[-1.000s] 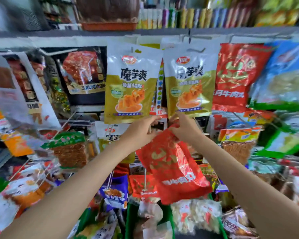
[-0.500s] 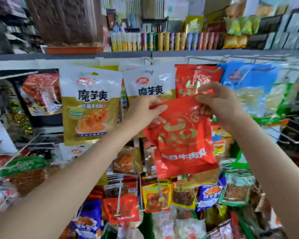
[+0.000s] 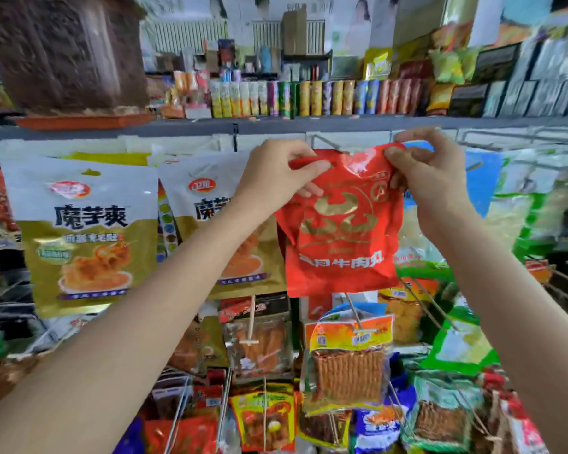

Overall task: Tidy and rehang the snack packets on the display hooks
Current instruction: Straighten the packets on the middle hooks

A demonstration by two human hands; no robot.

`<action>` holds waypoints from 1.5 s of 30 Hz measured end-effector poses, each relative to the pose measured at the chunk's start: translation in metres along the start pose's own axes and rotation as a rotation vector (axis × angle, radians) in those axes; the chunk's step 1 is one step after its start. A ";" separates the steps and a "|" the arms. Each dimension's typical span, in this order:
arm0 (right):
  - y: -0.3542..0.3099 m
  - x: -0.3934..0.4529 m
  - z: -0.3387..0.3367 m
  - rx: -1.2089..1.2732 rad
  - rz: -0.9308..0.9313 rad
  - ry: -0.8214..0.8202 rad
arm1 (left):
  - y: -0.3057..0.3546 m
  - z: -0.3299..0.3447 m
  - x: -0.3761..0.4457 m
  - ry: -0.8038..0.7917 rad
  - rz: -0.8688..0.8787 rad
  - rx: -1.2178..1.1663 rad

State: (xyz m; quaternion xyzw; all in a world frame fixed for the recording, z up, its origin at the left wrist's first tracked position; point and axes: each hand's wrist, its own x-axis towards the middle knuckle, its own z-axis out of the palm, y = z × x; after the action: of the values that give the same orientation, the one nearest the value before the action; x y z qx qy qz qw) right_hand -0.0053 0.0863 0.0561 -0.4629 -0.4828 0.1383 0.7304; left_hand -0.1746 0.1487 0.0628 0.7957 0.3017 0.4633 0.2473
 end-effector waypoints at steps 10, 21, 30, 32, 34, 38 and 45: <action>0.008 0.015 -0.004 0.031 0.150 -0.004 | 0.008 0.004 0.002 -0.052 0.043 -0.011; 0.006 0.017 -0.004 0.004 0.162 -0.009 | 0.007 0.003 0.002 -0.097 -0.001 -0.061; 0.011 0.019 -0.005 -0.026 0.214 -0.087 | 0.019 -0.006 0.005 -0.290 -0.085 0.061; 0.016 0.018 -0.003 -0.030 0.230 -0.080 | 0.015 -0.003 0.007 -0.266 -0.073 0.130; 0.021 0.019 -0.002 -0.030 0.225 -0.031 | 0.006 0.004 0.013 -0.243 -0.108 0.134; 0.033 0.023 0.003 -0.061 0.164 0.015 | -0.025 0.016 0.029 -0.058 -0.134 0.260; 0.064 -0.018 0.016 -0.370 -0.240 0.007 | -0.063 0.028 -0.025 0.106 0.095 0.396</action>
State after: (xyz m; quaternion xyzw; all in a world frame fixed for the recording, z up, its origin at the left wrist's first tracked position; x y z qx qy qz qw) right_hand -0.0121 0.1173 -0.0047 -0.5286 -0.5490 -0.0422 0.6461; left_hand -0.1754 0.1711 -0.0070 0.8166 0.3616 0.4474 0.0476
